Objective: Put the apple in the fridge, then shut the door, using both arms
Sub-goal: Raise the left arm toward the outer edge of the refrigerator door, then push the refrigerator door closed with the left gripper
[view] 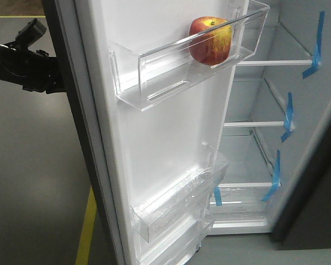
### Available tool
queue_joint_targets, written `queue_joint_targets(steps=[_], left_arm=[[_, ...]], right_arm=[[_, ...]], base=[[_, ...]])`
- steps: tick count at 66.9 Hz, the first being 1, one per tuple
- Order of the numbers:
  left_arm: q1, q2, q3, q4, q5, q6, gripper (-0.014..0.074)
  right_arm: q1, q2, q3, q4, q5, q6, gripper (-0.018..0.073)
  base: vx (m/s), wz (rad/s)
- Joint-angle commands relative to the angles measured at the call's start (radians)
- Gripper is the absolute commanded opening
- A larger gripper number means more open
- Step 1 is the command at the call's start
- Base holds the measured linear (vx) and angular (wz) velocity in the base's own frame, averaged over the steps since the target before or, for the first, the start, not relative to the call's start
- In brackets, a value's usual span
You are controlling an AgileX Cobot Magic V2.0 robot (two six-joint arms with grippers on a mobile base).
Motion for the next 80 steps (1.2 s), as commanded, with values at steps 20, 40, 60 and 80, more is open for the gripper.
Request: queue_joint_targets(steps=[20,40,60,80], left_arm=[[-0.087,-0.039,-0.032,-0.093,0.048,0.039,-0.0006],[-0.177,-0.039,-0.032,-0.108,0.060,0.064,-0.0006],[-0.312,-0.039,-0.032,-0.143,0.017,0.099,-0.0006],[-0.485,-0.039,-0.032,-0.146,-0.110,0.125,-0.0006]], right_arm=[[0.000,0.017,-0.022,-0.005,0.004,-0.004,0.0580],[0.000,0.017,-0.022,-0.005,0.004,-0.004,0.0580],[0.000,0.017,-0.022,-0.005,0.004,-0.004,0.0580],[0.000,0.017,-0.022,-0.005,0.004,-0.004,0.0580]], base=[[0.00,0.00],[0.00,0.00],[0.00,0.00],[0.00,0.00]])
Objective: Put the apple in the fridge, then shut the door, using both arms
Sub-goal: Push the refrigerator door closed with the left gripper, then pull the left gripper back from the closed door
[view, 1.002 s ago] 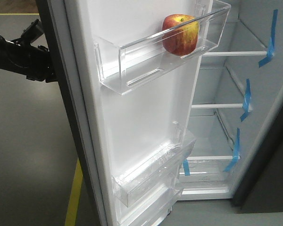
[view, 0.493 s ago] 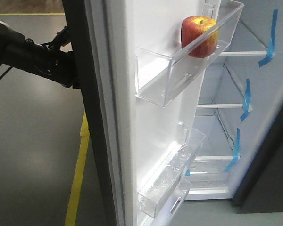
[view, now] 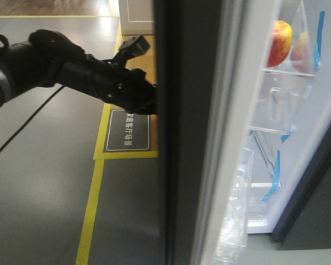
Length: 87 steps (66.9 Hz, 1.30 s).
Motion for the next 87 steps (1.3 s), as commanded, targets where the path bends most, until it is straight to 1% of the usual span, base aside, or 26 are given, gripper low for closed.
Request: queue_joint_targets(steps=[1,10,17,23,28,32,39,44,47,48,50,51,59,62,63,67,70,78,87], left_arm=[[-0.071,-0.054,-0.032,-0.079,-0.061,0.010,-0.0006],[-0.160,-0.051,-0.032,-0.100,-0.144,0.020,-0.0006],[-0.226,-0.045,-0.032,-0.138,-0.212,0.058,-0.0006],[-0.269,-0.045,-0.032,-0.138,-0.255,0.082,-0.0006],[-0.290,-0.045,-0.032,-0.138,-0.264,0.088,-0.0006],[-0.297,-0.046,-0.032,-0.124,-0.264,0.090,-0.0006],[-0.297,-0.050,-0.032,-0.057,-0.258,0.070,-0.0006],[-0.297,-0.064,-0.032,0.044,-0.263,0.003,-0.0006],[-0.297,-0.081,-0.032,0.128,-0.276,-0.064,-0.0006],[-0.297,-0.084,-0.032,0.159,-0.278,-0.075,-0.0006],[-0.297,-0.100,-0.032,0.224,-0.287,-0.120,-0.0006],[-0.297,-0.107,-0.032,0.258,-0.289,-0.156,-0.0006],[-0.305,-0.171,-0.023,0.536,-0.296,-0.313,-0.0006],[-0.310,-0.212,0.002,0.634,-0.318,-0.382,-0.0006],[-0.313,-0.225,0.013,0.681,-0.327,-0.403,-0.0006],[-0.314,-0.286,0.068,0.789,-0.370,-0.491,-0.0006],[-0.314,-0.328,0.126,0.858,-0.399,-0.544,-0.0006],[-0.311,-0.450,0.284,0.991,-0.463,-0.641,-0.0006],[-0.311,-0.568,0.437,1.100,-0.486,-0.741,-0.0006]], right_arm=[[0.000,0.017,-0.022,-0.005,0.004,-0.004,0.0580],[0.000,0.017,-0.022,-0.005,0.004,-0.004,0.0580],[0.000,0.017,-0.022,-0.005,0.004,-0.004,0.0580],[0.000,0.017,-0.022,-0.005,0.004,-0.004,0.0580],[0.000,0.017,-0.022,-0.005,0.004,-0.004,0.0580],[0.000,0.017,-0.022,-0.005,0.004,-0.004,0.0580],[0.000,0.017,-0.022,-0.005,0.004,-0.004,0.0580],[0.000,0.017,-0.022,-0.005,0.004,-0.004,0.0580],[0.000,0.017,-0.022,-0.005,0.004,-0.004,0.0580],[0.000,0.017,-0.022,-0.005,0.004,-0.004,0.0580],[0.000,0.017,-0.022,-0.005,0.004,-0.004,0.0580],[0.000,0.017,-0.022,-0.005,0.004,-0.004,0.0580],[0.000,0.017,-0.022,-0.005,0.004,-0.004,0.0580],[0.000,0.017,-0.022,-0.005,0.004,-0.004,0.0580],[0.000,0.017,-0.022,-0.005,0.004,-0.004,0.0580],[0.000,0.017,-0.022,-0.005,0.004,-0.004,0.0580],[0.000,0.017,-0.022,-0.005,0.004,-0.004,0.0580],[0.000,0.017,-0.022,-0.005,0.004,-0.004,0.0580],[0.000,0.017,-0.022,-0.001,-0.006,-0.004,0.0580]], base=[[0.00,0.00],[0.00,0.00],[0.00,0.00],[0.00,0.00],[0.00,0.00],[0.00,0.00],[0.00,0.00],[0.00,0.00],[0.00,0.00],[0.00,0.00],[0.00,0.00],[0.00,0.00],[0.00,0.00],[0.00,0.00],[0.00,0.00],[0.00,0.00],[0.00,0.00],[0.00,0.00],[0.00,0.00]])
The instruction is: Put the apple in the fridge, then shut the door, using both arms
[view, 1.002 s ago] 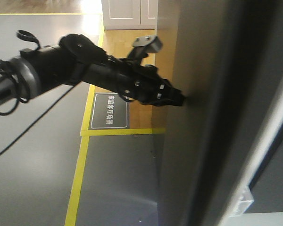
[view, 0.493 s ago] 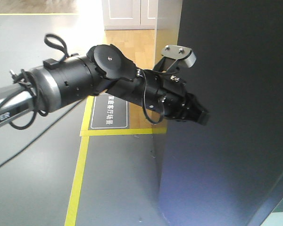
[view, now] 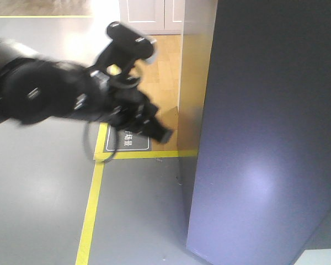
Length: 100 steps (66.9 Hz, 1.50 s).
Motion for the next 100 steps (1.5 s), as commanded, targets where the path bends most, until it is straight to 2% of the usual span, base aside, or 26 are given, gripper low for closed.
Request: queue_joint_targets(steps=[1,14,29,35,44,51,58,73,80,84,94,100], left_arm=[[-0.006,-0.115,0.072,0.082,-0.082,-0.093,-0.0006],[0.045,-0.249,0.232,0.171,-0.089,-0.211,-0.0006],[0.112,-0.346,0.356,0.172,-0.088,-0.217,-0.0006],[0.117,-0.353,0.375,0.179,-0.092,-0.217,-0.0006],[0.117,-0.351,0.379,0.179,-0.095,-0.217,-0.0006],[0.117,-0.351,0.379,0.179,-0.096,-0.217,-0.0006],[0.117,-0.351,0.379,0.179,-0.096,-0.217,-0.0006],[0.117,-0.351,0.379,0.179,-0.096,-0.217,-0.0006],[0.117,-0.351,0.379,0.179,-0.096,-0.217,-0.0006],[0.117,-0.351,0.379,0.179,-0.096,-0.217,-0.0006],[0.117,-0.351,0.379,0.179,-0.096,-0.217,-0.0006],[0.117,-0.351,0.379,0.179,-0.096,-0.217,-0.0006]], right_arm=[[0.000,0.017,-0.022,-0.001,-0.008,-0.004,0.0580],[0.000,0.017,-0.022,-0.007,-0.010,-0.004,0.0580],[0.000,0.018,-0.022,-0.013,-0.052,-0.004,0.0580],[0.000,0.024,-0.022,-0.013,-0.135,-0.003,0.0580],[0.000,0.090,-0.022,-0.075,-0.197,0.010,0.0554],[0.000,0.188,-0.022,-0.143,-0.218,0.010,0.0480],[0.000,0.288,-0.022,-0.159,-0.274,0.010,0.0363],[0.000,0.483,-0.022,-0.162,-0.474,0.030,0.0091],[-0.002,0.573,-0.023,-0.216,-0.563,0.066,0.0010],[-0.002,0.627,-0.027,-0.257,-0.599,0.098,-0.0013],[-0.002,0.771,-0.028,-0.341,-0.669,0.229,-0.0003],[-0.003,0.862,-0.060,-0.369,-0.686,0.254,-0.0003]], base=[[0.00,0.00],[0.00,0.00],[0.00,0.00],[0.00,0.00],[0.00,0.00],[0.00,0.00],[0.00,0.00],[0.00,0.00],[0.00,0.00],[0.00,0.00],[0.00,0.00],[0.00,0.00]])
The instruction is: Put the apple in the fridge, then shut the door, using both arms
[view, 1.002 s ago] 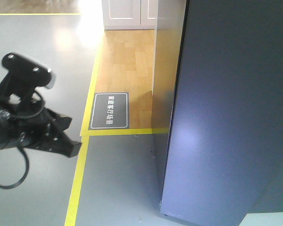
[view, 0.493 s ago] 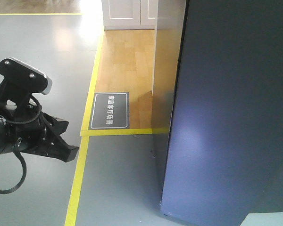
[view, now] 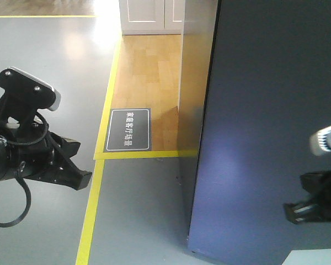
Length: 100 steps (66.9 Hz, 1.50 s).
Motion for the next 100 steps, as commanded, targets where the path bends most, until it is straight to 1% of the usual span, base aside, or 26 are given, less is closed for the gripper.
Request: queue_joint_targets(steps=[1,6,10,12,15,17,18,21,25,31,37,40,51,64,76,84,91,100], left_arm=[[0.001,-0.022,-0.023,0.008,-0.061,-0.012,-0.0006],[0.001,-0.022,-0.023,0.008,-0.061,-0.012,-0.0006],[0.001,-0.022,-0.023,0.008,-0.061,-0.012,-0.0006],[0.001,-0.022,-0.023,0.008,-0.061,-0.012,-0.0006],[0.001,-0.022,-0.023,0.008,-0.061,-0.012,-0.0006],[0.001,-0.022,-0.023,0.008,-0.061,-0.012,-0.0006],[0.001,-0.022,-0.023,0.008,-0.061,-0.012,-0.0006],[0.001,-0.022,-0.023,0.008,-0.061,-0.012,-0.0006],[0.001,-0.022,-0.023,0.008,-0.061,-0.012,-0.0006],[0.001,-0.022,-0.023,0.008,-0.061,-0.012,-0.0006],[0.001,-0.022,-0.023,0.008,-0.061,-0.012,-0.0006],[0.001,-0.022,-0.023,0.008,-0.061,-0.012,-0.0006],[0.001,-0.022,-0.023,0.008,-0.062,-0.012,-0.0006],[0.001,-0.022,-0.023,0.008,-0.063,-0.012,-0.0006],[0.001,-0.022,-0.023,0.008,-0.063,-0.012,-0.0006],[0.001,-0.022,-0.023,0.008,-0.063,-0.012,-0.0006],[0.001,-0.022,-0.023,0.008,-0.064,-0.012,-0.0006],[0.001,-0.022,-0.023,0.008,-0.064,-0.012,-0.0006]], right_arm=[[-0.003,0.075,-0.060,-0.055,-0.079,0.035,-0.0003],[-0.024,0.145,-0.115,-0.053,-0.069,0.033,-0.0003],[-0.084,0.200,-0.166,-0.028,-0.062,0.005,-0.0003],[-0.114,0.218,-0.185,0.003,-0.062,-0.029,-0.0003],[-0.179,0.240,-0.214,0.056,-0.062,-0.098,-0.0003],[-0.204,0.252,-0.231,0.082,-0.064,-0.132,-0.0003],[-0.240,0.259,-0.241,0.115,-0.070,-0.174,-0.0003],[-0.300,0.273,-0.265,0.170,-0.085,-0.228,-0.0003],[-0.390,0.279,-0.286,0.248,-0.126,-0.296,-0.0003],[-0.494,0.277,-0.312,0.343,-0.199,-0.383,-0.0003],[-0.562,0.276,-0.326,0.397,-0.294,-0.418,-0.0003],[-0.582,0.276,-0.326,0.406,-0.351,-0.424,-0.0003],[-0.620,0.312,-0.364,0.412,-0.439,-0.438,-0.0003],[-0.619,0.411,-0.466,0.421,-0.503,-0.433,-0.0003],[-0.619,0.503,-0.527,0.441,-0.637,-0.431,-0.0003],[-0.619,0.571,-0.569,0.441,-0.697,-0.434,-0.0003],[-0.619,0.640,-0.638,0.440,-0.699,-0.438,-0.0003],[-0.619,0.735,-0.763,0.439,-0.636,-0.438,-0.0003]], base=[[0.00,0.00],[0.00,0.00],[0.00,0.00],[0.00,0.00],[0.00,0.00],[0.00,0.00],[0.00,0.00],[0.00,0.00],[0.00,0.00],[0.00,0.00],[0.00,0.00],[0.00,0.00],[0.00,0.00],[0.00,0.00],[0.00,0.00],[0.00,0.00],[0.00,0.00],[0.00,0.00]])
